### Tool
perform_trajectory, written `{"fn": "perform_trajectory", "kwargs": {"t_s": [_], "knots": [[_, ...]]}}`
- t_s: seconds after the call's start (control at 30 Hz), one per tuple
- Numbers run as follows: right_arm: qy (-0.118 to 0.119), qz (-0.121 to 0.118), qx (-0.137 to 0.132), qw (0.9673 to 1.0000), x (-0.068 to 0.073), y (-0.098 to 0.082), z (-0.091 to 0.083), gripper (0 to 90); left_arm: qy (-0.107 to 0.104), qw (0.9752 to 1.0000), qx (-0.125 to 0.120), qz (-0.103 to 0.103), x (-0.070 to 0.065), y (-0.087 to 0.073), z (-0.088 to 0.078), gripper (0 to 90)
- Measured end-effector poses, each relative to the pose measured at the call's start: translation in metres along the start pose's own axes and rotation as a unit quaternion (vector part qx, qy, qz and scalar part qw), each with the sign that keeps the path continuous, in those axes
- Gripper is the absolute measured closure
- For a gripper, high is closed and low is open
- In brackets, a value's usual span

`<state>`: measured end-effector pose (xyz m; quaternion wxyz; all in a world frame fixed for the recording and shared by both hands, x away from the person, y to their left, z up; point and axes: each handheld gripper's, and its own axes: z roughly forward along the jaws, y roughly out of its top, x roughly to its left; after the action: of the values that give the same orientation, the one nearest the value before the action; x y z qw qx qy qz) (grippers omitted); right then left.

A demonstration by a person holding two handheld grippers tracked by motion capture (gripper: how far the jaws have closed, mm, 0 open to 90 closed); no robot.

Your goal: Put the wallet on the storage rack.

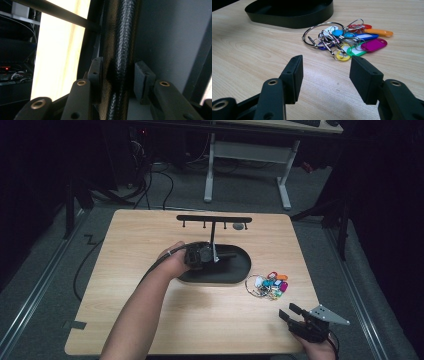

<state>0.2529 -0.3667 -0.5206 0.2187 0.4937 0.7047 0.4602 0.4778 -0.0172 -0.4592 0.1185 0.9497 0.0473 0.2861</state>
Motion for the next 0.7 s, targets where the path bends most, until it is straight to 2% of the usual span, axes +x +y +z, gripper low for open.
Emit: {"fn": "perform_trajectory", "kwargs": {"t_s": [0.03,0.1,0.13,0.2,0.33,0.43,0.5,0.63,0.7], "knots": [[0.0,0.0,0.0,1.0,0.0,0.0,0.0,45.0,0.0,1.0,0.0,0.0,0.0,0.0,0.0,63.6],[-0.001,0.0,0.001,1.0,0.0,0.0,0.0,45.0,-0.018,0.9997,-0.001,-0.017,0.0,-0.002,-0.001,60.8],[-0.001,0.0,0.002,1.0,0.0,0.0,0.001,45.0,-0.026,0.9995,0.002,-0.019,-0.001,-0.002,-0.002,59.9],[-0.001,0.0,0.003,1.0,0.0,0.0,0.001,45.0,-0.028,0.9995,0.0,-0.017,-0.004,-0.003,-0.002,59.4],[-0.001,0.0,0.001,1.0,0.001,0.0,0.001,45.0,-0.043,0.9987,-0.001,-0.027,-0.011,-0.007,0.0,59.5],[0.0,0.001,0.003,1.0,0.001,0.0,0.001,45.0,-0.041,0.9989,0.003,-0.023,-0.017,-0.01,0.003,58.4],[0.0,0.0,0.003,1.0,0.001,0.0,0.001,45.0,-0.043,0.9983,-0.006,-0.039,-0.019,-0.015,0.003,59.2],[0.001,0.001,0.004,1.0,0.001,0.0,0.001,45.0,-0.044,0.998,-0.012,-0.043,-0.021,-0.019,0.0,59.2],[0.001,-0.001,0.003,1.0,0.002,0.0,0.001,45.0,-0.044,0.9974,-0.022,-0.053,-0.022,-0.022,-0.005,59.2]]}}
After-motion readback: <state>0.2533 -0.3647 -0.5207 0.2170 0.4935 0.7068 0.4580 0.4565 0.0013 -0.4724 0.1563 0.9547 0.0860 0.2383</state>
